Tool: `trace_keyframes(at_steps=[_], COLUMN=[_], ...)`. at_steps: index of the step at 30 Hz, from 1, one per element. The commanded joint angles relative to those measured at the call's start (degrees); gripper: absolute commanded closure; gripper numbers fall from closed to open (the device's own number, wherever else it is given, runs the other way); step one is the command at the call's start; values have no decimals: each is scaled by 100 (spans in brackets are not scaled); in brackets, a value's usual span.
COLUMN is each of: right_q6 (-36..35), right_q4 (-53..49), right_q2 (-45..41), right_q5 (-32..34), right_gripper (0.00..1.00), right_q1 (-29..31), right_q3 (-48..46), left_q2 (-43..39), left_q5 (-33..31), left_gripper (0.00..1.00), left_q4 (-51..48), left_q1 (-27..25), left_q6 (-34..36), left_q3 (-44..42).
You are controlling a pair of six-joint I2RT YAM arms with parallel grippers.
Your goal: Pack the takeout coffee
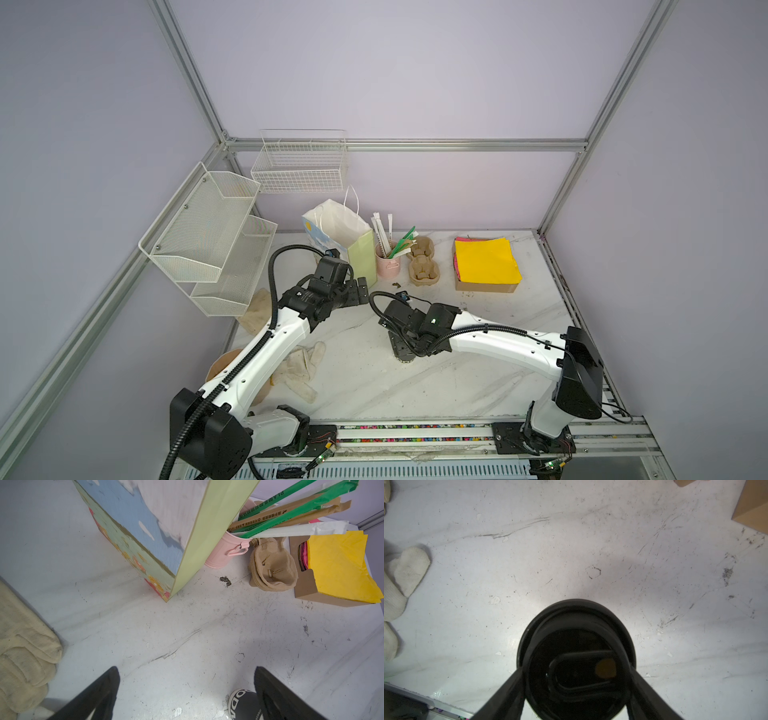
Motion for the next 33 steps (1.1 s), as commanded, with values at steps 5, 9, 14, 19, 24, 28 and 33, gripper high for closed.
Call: trace_keyframes(at_steps=[5,9,14,19,24,28,33], right_q6=[90,129,76,91,159,108,118], right_q4=[-6,-29,-10,-99,-297,-129,62], right_q2=[139,97,133,139,3,64,60], right_q5=[-125,-142,-318,-379,-104,-198,-402], right_gripper=[26,26,25,25,25,25,25], right_q1=[40,44,35,43,36,38,37], right_q3=[-155,-131,-199,-163,7,-175,-335], left_q2=[-6,4,15,-11,-1,-22,-14], left_q5=[52,80,120,111,137,137,137], left_gripper=[0,0,0,0,0,0,0], left_q4=[154,156,146,149,145,137,128], left_q1=[48,51,51,51,50,50,51], left_q6=[150,151,158,158,160,159,168], left_q3=[-170,-165,-156,-175,-162,-170,-174])
